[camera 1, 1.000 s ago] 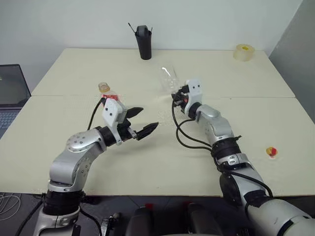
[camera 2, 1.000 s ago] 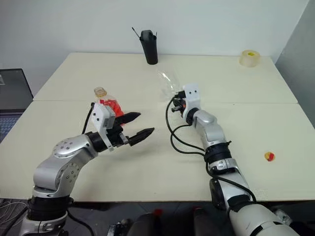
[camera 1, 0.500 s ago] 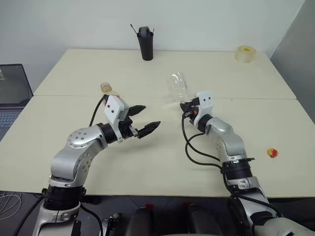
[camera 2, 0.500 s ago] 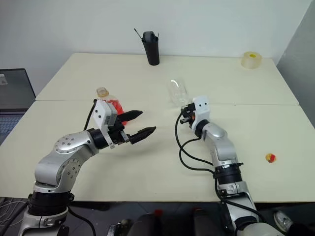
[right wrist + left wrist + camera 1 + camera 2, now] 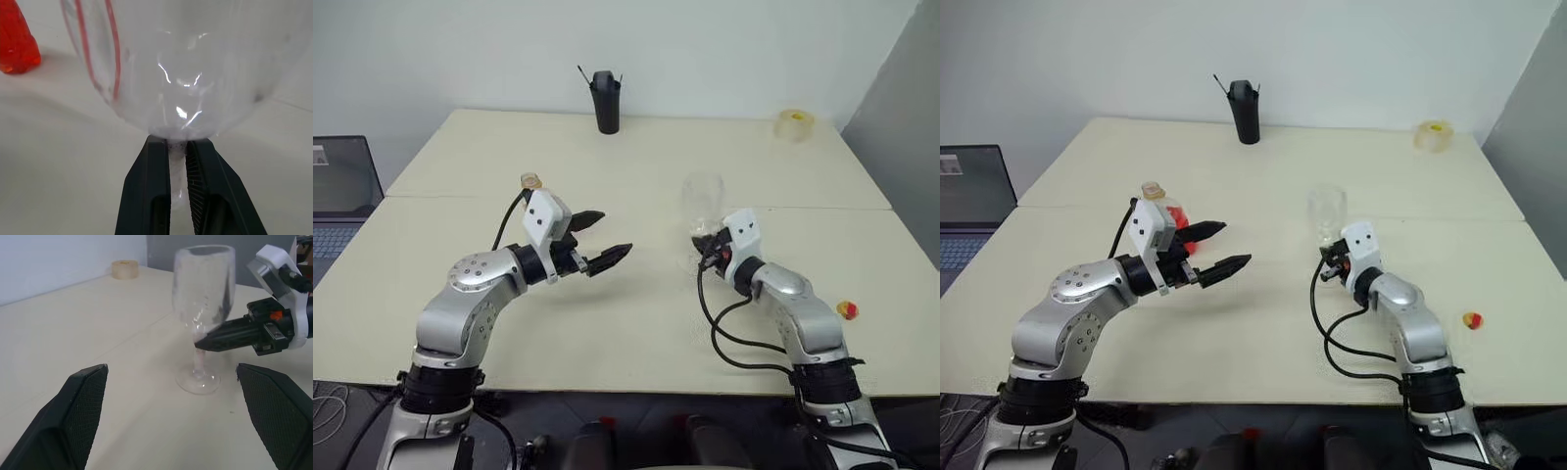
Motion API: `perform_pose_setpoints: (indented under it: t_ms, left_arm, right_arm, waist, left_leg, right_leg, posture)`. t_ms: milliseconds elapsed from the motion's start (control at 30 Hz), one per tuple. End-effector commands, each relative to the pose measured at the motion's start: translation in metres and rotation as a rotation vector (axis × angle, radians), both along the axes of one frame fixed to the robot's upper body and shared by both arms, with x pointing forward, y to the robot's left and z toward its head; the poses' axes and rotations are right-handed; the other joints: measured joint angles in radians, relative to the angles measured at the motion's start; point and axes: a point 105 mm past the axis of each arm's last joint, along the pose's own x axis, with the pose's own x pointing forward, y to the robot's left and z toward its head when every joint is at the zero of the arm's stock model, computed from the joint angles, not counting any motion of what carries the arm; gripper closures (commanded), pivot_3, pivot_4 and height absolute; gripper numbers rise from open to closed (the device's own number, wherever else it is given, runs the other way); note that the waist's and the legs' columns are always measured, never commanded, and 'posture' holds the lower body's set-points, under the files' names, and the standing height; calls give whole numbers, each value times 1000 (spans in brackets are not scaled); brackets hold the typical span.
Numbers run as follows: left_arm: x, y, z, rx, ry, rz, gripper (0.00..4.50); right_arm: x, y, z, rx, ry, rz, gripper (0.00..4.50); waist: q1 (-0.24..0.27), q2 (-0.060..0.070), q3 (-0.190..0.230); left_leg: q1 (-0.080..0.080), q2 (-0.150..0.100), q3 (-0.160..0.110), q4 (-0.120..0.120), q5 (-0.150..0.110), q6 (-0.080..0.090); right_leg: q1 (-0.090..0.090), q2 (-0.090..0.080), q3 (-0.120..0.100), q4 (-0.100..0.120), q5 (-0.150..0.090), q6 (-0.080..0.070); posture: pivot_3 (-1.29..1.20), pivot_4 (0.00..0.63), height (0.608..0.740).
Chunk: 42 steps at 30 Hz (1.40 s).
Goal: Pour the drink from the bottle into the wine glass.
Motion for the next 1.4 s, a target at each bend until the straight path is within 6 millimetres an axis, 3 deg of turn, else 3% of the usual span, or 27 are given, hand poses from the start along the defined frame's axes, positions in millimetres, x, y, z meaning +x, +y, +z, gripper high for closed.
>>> perform_pose_setpoints:
  t_ms: [33,233,467,600,867,1400]
  left_arm:
    - [1,-2,7,11,-39,-16,0]
    - [4,-4,7,16,-46,-19,0]
    - [4,16,1,41,-24,12,0]
    - [2,32,-6,66,-2,29,0]
    - [-2,37,-12,77,13,33,0]
    - [4,36,-11,31,7,88,0]
  right_arm:
    - [-11,-20,-58,-68,242,-76,4314]
    - [-1,-13,-49,-60,215,-69,4315]
    - [7,7,7,59,25,4,4318]
    - [5,23,25,79,-35,65,4319]
    - [0,49,24,47,-62,164,4320]
    - [0,68,31,97,-64,230,4320]
  waist:
    - [0,0,0]
    - [0,0,0]
    - [-4,2,3]
    - [-7,5,8]
    - [-10,7,14]
    - [-10,8,16]
  left_leg:
    - [0,0,0,0,0,0]
    - [-1,0,0,0,0,0]
    - [-3,1,1,0,0,0]
    - [-6,2,1,-1,0,0]
    - [-18,2,1,1,0,0]
    - [-21,2,0,1,0,0]
  right_leg:
    - [0,0,0,0,0,0]
    - [-1,0,1,0,0,0]
    - [-5,1,2,1,0,0]
    - [-9,1,2,2,0,0]
    - [-21,1,2,3,0,-1]
    - [-23,-1,1,3,0,-1]
  posture:
    - [0,150,740]
    - [0,150,740]
    - [0,150,740]
    - [0,150,740]
    - [0,150,740]
    - [0,150,740]
